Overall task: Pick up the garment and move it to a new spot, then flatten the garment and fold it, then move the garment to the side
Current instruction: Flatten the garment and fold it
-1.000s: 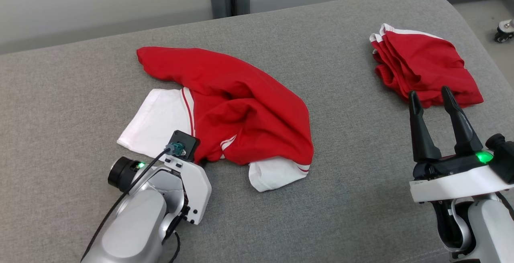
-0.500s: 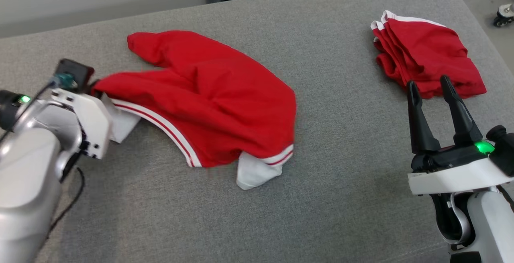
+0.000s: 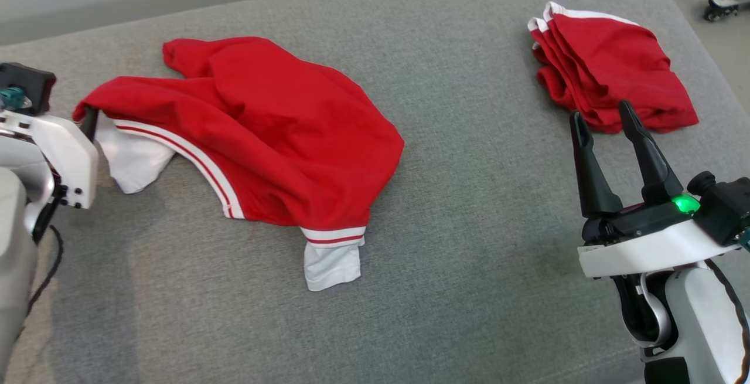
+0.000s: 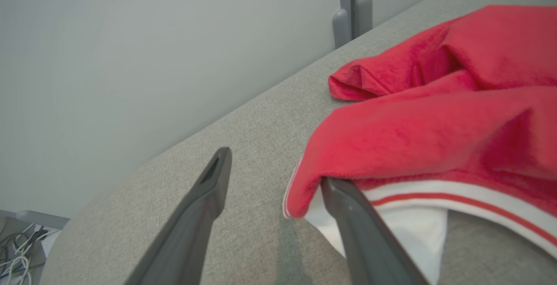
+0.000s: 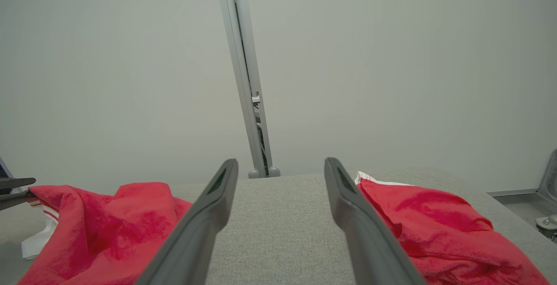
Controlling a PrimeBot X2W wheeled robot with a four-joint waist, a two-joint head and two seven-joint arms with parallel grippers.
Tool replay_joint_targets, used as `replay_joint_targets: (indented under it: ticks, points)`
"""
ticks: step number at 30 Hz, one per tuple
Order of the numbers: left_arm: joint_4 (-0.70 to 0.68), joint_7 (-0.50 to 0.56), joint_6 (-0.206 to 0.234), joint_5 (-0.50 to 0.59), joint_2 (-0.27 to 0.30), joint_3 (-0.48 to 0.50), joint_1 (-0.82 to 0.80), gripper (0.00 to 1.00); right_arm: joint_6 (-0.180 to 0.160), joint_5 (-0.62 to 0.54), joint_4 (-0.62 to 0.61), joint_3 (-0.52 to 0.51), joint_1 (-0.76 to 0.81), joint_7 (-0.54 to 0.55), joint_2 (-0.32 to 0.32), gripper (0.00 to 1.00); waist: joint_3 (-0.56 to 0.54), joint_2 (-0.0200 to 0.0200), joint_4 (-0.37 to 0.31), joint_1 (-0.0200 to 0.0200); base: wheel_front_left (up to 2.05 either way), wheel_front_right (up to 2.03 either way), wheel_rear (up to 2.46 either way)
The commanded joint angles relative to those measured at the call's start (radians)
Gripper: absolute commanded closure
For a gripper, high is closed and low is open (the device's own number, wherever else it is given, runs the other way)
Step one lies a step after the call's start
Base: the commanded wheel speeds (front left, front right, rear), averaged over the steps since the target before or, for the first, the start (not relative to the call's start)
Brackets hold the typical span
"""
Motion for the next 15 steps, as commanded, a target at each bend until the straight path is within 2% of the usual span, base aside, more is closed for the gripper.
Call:
replay_joint_targets:
  ticks: [1, 7, 15]
  points:
    - [0.014, -0.022, 0.000, -0.009, -0.012, -0.006, -0.012, 0.00, 0.000, 0.004, 0.004, -0.004, -0.001, -0.005, -0.005, 0.00, -0.018, 0.0000, 0.018, 0.0000, 0.00, 0.00, 0.00]
    - [0.017, -0.106, -0.001, -0.068, -0.056, -0.040, 0.033, 0.00, 0.000, 0.005, 0.022, -0.004, 0.029, -0.005, -0.009, 0.00, -0.083, 0.0000, 0.082, 0.0000, 0.00, 0.00, 0.00]
    - [-0.071, -0.173, 0.009, -0.148, -0.073, -0.032, 0.131, 0.00, 0.000, 0.000, 0.034, -0.003, 0.064, -0.005, -0.006, 0.00, -0.143, 0.0000, 0.159, 0.0000, 0.00, 0.00, 0.00]
